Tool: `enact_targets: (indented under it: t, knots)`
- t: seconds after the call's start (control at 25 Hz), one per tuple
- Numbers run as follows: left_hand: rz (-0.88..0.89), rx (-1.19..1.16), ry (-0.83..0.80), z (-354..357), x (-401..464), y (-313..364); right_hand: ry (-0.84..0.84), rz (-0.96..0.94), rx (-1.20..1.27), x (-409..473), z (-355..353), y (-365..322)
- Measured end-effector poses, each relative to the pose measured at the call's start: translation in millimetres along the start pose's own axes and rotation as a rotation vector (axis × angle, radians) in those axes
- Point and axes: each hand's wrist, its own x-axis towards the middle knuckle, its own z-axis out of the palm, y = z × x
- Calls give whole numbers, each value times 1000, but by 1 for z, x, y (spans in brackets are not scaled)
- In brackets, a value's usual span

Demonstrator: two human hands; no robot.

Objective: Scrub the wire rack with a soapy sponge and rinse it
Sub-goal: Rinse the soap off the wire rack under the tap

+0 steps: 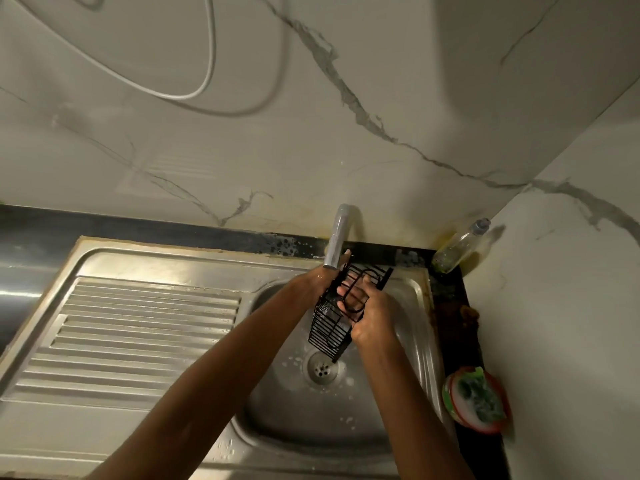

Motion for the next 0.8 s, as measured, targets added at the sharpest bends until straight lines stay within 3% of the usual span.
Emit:
enact_targets:
  t: [0.12, 0.36, 0.48, 0.8]
  knots:
    - [71, -42, -12, -11, 9, -6, 59, 36, 48, 3, 6, 4]
    - [78, 78, -44, -13, -80, -23, 114, -8, 110, 2, 4, 5]
    - [46, -58, -91, -11, -97, -33, 130, -15, 119, 2, 0, 3]
    - [-48, -64, 53, -18, -21, -62, 38, -30, 144, -13, -8, -12]
